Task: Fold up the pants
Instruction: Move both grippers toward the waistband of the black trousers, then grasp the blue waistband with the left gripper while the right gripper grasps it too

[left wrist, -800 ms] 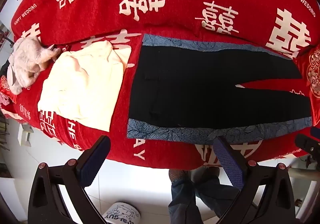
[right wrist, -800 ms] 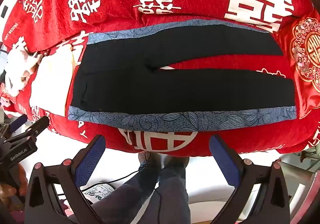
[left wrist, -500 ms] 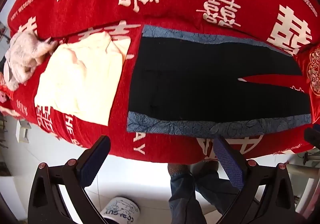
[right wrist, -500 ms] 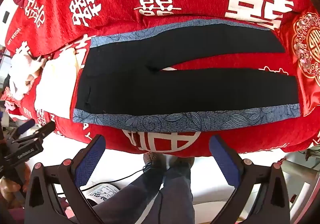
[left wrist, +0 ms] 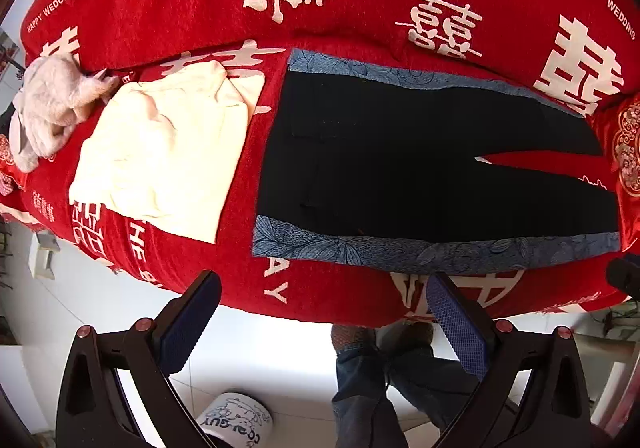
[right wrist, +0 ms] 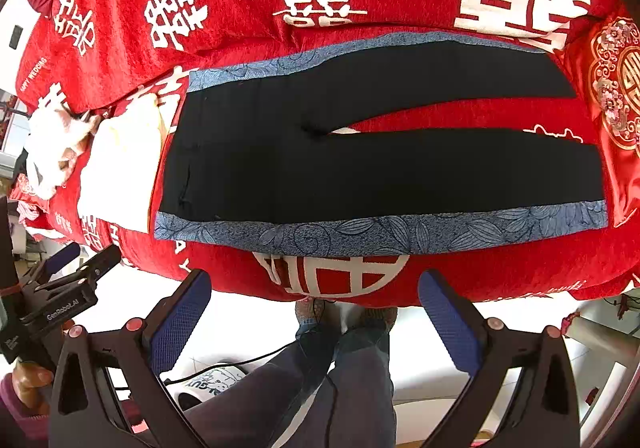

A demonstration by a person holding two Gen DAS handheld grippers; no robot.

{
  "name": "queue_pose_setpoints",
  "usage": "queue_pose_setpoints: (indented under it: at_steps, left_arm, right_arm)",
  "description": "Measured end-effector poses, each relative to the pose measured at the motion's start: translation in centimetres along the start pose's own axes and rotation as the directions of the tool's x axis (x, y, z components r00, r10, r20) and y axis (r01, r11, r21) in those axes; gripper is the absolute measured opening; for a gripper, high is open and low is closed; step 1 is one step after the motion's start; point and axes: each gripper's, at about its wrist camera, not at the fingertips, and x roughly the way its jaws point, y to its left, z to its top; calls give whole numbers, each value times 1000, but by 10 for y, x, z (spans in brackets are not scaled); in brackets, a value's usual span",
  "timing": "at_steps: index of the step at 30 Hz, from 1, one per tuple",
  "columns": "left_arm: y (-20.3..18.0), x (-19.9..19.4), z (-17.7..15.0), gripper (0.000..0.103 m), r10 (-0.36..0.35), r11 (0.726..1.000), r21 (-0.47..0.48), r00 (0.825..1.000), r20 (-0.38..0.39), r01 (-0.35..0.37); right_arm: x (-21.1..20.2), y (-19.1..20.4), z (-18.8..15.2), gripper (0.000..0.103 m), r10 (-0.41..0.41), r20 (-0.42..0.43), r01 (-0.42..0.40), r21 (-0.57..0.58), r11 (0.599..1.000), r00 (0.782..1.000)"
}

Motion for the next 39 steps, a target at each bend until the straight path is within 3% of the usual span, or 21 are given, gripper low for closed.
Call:
queue_pose_setpoints:
  at_steps: [27, 35, 39]
  left_arm:
    - [-9, 31, 1, 103, -50, 998, 26, 998, -26, 51]
    - [-16, 92, -1, 103, -85, 996, 5, 994, -74, 86]
    - [-11, 119, -5, 103, -118, 992, -53, 991, -66, 115]
  right_arm:
    - [23, -11, 0, 103, -8, -28, 9, 31, 999, 1000]
    - [80, -24, 0, 103, 64, -65, -60, 61, 996, 996]
    - [109, -22, -4, 103, 172, -63, -168, 58, 984, 983]
